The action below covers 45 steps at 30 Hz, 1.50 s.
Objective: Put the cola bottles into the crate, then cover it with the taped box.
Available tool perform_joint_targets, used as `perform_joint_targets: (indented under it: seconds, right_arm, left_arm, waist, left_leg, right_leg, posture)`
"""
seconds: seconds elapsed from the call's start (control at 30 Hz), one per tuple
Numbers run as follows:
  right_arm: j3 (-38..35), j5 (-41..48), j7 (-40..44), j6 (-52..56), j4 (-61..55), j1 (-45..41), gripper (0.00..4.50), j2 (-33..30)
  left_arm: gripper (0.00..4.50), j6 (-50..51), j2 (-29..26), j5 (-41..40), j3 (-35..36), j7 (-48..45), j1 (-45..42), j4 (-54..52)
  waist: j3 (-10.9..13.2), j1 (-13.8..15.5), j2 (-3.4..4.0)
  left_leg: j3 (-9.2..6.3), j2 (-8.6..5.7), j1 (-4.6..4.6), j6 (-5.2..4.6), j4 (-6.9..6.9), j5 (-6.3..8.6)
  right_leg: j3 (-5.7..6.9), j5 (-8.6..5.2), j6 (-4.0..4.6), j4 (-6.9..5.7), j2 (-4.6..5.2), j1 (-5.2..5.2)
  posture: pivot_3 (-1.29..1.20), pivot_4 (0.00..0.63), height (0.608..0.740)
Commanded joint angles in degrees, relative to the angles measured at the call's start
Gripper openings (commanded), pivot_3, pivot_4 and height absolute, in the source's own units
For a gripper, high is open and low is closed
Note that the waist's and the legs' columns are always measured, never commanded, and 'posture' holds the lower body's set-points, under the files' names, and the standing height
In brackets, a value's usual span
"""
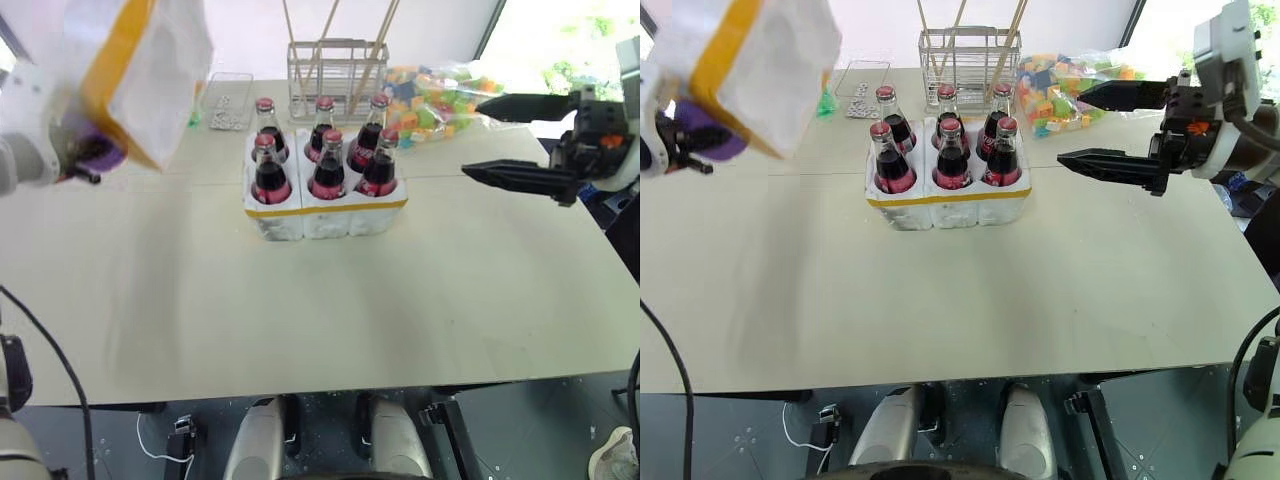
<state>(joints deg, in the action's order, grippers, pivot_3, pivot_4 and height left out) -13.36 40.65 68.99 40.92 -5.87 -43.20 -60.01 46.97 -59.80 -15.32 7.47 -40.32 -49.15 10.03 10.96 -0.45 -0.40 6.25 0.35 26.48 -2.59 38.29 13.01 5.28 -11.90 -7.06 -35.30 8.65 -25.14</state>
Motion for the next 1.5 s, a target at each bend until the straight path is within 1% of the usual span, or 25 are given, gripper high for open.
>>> perform_joint_targets:
  seconds: [0.03,0.1,0.17,0.2,0.23,0.33,0.4,0.57,0.67,0.77,0.97,1.03,1.13,1.33,1.43,1.5]
  right_arm:
    - [-2.07,0.64,-1.62,0.33,-1.21,0.1,4.5,-0.41]
    - [-2.5,1.19,-2.67,0.65,-1.62,0.6,4.5,0.1]
    - [-2.92,1.64,-3.63,0.85,-2.1,1.14,4.5,0.53]
    - [-3.04,1.79,-3.96,0.88,-2.3,1.33,4.5,0.62]
    - [-3.23,2.02,-4.41,0.96,-2.59,1.58,4.5,0.74]
    - [-4.34,3.32,-6.11,1.86,-3.8,2.22,4.5,1.08]
    - [-5.29,4.15,-6.94,2.49,-4.54,2.74,4.5,0.97]
    - [-7.11,5.84,-9.1,4.04,-5.85,3.95,4.5,0.99]
    - [-7.96,6.32,-9.9,4.43,-6.82,5.12,4.5,0.79]
    - [-8.22,6.57,-10.54,4.44,-6.69,5.29,4.5,0.72]
    - [-7.36,6.19,-10.58,3.69,-6.39,5.62,4.5,0.88]
    - [-6.47,4.98,-9.66,2.53,-6.45,6.19,4.5,0.48]
    - [-6.14,4.62,-8.91,1.89,-6.27,6.51,4.5,0.28]
    - [-6.0,4.59,-8.93,1.61,-5.92,6.38,4.5,0.5]
    - [-5.9,4.61,-9.24,1.49,-6.35,6.76,4.5,0.9]
    - [-5.91,4.74,-9.58,1.62,-6.5,6.78,4.5,1.13]
  left_arm:
    - [0.36,-13.07,0.49,2.8,1.04,0.72,0.44,-8.44]
    - [0.36,-22.37,0.77,6.67,-2.89,-1.01,1.45,-9.0]
    - [0.36,-31.39,1.57,11.28,-6.87,-1.46,0.95,-6.59]
    - [0.36,-34.21,2.0,12.57,-7.88,-1.56,0.5,-5.17]
    - [0.36,-36.85,2.54,14.55,-9.33,-1.19,-0.38,-2.89]
    - [0.36,-49.55,3.37,23.93,-15.93,0.25,-3.47,6.05]
    - [0.36,-54.63,5.26,27.13,-18.09,1.79,-5.73,10.65]
    - [0.36,-65.51,8.99,31.97,-19.47,6.79,-10.09,18.74]
    - [0.36,-70.25,10.59,31.01,-17.61,8.41,-11.47,19.62]
    - [0.36,-74.9,10.06,32.07,-17.41,9.36,-11.89,19.65]
    - [0.36,-79.09,7.75,35.01,-18.2,8.69,-9.74,19.04]
    - [0.36,-79.38,6.91,37.53,-18.76,9.61,-9.11,18.89]
    - [0.36,-78.2,6.27,43.58,-20.0,12.28,-8.1,17.95]
    - [0.36,-77.75,7.52,48.51,-20.09,15.8,-5.14,11.97]
    - [0.36,-79.91,8.12,52.74,-20.79,21.18,-6.31,12.62]
    - [0.36,-80.75,8.65,53.4,-20.83,22.81,-7.2,14.01]
  waist:
    - [0.0,0.0,0.0]
    - [-0.01,-0.04,0.01]
    - [-0.01,0.01,0.02]
    - [-0.02,0.06,0.02]
    - [-0.02,0.08,0.02]
    - [-0.02,0.03,0.02]
    - [-0.01,0.06,0.01]
    - [-0.02,1.0,0.0]
    - [-0.02,1.31,0.0]
    - [-0.02,1.18,0.0]
    - [-0.02,1.04,0.0]
    - [-0.02,1.05,0.01]
    - [-0.02,1.22,0.01]
    - [-0.02,1.17,0.01]
    - [-0.02,1.19,0.01]
    - [-0.02,1.25,0.01]
  left_leg:
    - [0.0,0.0,0.0,0.0,0.0,0.0]
    - [0.03,-0.01,-0.03,0.0,0.0,0.0]
    - [0.07,-0.01,-0.11,0.0,-0.01,0.0]
    - [0.08,-0.01,-0.11,0.01,-0.01,-0.01]
    - [0.12,-0.01,-0.12,0.0,0.0,-0.01]
    - [0.13,-0.02,-0.11,-0.01,0.02,-0.01]
    - [0.17,-0.02,-0.09,-0.02,0.02,0.0]
    - [0.15,-0.02,-0.06,-0.08,0.07,0.02]
    - [0.08,0.0,-0.04,-0.09,0.1,0.03]
    - [0.04,0.02,0.05,-0.2,0.34,0.1]
    - [0.06,0.08,0.07,-0.64,0.81,0.38]
    - [0.06,0.1,0.07,-0.63,0.81,0.38]
    - [0.06,0.09,0.07,-0.62,0.81,0.37]
    - [0.05,0.1,0.06,-0.66,0.84,0.4]
    - [0.05,0.1,0.08,-0.66,0.84,0.4]
    - [0.05,0.09,0.07,-0.66,0.84,0.41]
  right_leg:
    - [0.0,0.0,0.0,0.0,0.0,0.01]
    - [0.0,0.0,0.0,0.0,0.01,0.02]
    - [0.0,0.0,0.0,0.0,0.0,0.09]
    - [0.0,0.0,0.0,0.0,-0.01,0.09]
    - [0.01,0.01,0.0,-0.01,-0.01,0.11]
    - [0.01,0.02,0.01,0.0,-0.01,0.1]
    - [0.01,0.02,0.01,0.01,-0.01,0.09]
    - [0.02,0.02,0.0,0.02,0.01,0.09]
    - [0.02,0.03,0.0,0.0,0.01,0.09]
    - [0.04,0.03,-0.01,-0.05,0.01,0.1]
    - [0.03,0.08,-0.1,-0.13,0.02,0.2]
    - [0.03,0.08,-0.1,-0.14,0.02,0.19]
    - [0.03,0.08,-0.1,-0.14,0.02,0.22]
    - [0.03,0.08,-0.1,-0.14,0.02,0.23]
    - [0.03,0.08,-0.1,-0.13,0.01,0.23]
    - [0.03,0.08,-0.1,-0.14,0.02,0.25]
  posture:
    - [0.0,0.15,0.736]
    - [0.0,0.15,0.736]
    - [0.0,0.15,0.736]
    - [0.0,0.15,0.736]
    - [0.0,0.15,0.736]
    - [0.0,0.15,0.736]
    - [0.0,0.15,0.736]
    - [0.0,0.15,0.736]
    - [0.0,0.15,0.736]
    - [0.0,0.15,0.736]
    - [0.0,0.15,0.736]
    - [0.0,0.15,0.736]
    - [0.0,0.15,0.736]
    - [0.0,0.15,0.736]
    - [0.0,0.15,0.736]
    - [0.0,0.15,0.736]
